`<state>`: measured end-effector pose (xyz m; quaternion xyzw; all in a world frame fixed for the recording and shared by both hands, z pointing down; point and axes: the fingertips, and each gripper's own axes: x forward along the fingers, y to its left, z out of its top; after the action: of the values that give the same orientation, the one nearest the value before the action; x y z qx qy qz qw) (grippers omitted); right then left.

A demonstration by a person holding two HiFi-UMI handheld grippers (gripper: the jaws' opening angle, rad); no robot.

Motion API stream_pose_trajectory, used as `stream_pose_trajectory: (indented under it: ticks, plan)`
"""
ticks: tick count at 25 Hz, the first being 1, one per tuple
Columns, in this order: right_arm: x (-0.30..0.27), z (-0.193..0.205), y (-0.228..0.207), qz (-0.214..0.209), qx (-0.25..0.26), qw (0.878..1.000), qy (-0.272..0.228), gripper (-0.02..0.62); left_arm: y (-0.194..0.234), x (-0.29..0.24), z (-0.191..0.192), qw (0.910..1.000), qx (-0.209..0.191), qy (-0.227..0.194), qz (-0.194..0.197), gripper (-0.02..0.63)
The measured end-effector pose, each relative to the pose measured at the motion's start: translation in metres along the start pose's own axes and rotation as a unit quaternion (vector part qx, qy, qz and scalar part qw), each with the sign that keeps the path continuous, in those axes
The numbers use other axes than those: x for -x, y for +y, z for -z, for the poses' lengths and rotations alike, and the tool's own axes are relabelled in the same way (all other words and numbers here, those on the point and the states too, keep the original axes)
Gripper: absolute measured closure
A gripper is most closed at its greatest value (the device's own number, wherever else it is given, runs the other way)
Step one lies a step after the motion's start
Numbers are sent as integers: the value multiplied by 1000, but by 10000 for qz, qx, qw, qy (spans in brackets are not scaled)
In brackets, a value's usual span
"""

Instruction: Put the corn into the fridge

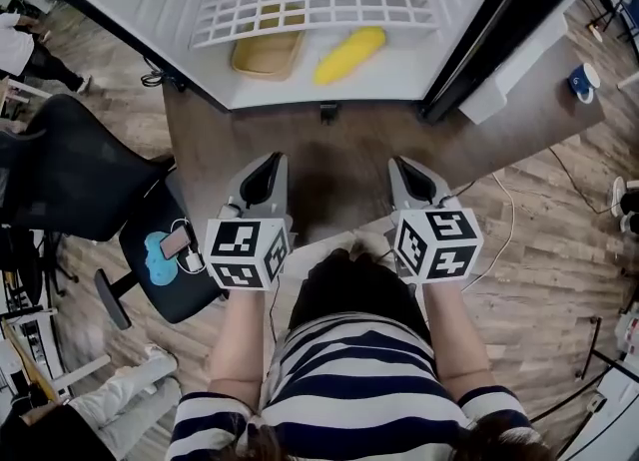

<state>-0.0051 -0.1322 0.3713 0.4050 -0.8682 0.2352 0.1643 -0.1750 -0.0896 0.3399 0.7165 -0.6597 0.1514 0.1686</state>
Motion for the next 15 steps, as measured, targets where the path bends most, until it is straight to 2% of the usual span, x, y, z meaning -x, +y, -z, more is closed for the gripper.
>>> stream_pose_trajectory:
  ticks: [15]
  plan:
    - [6, -14, 1, -75, 129, 9999, 31, 603, 14, 25, 4, 9995, 52, 126, -272, 606]
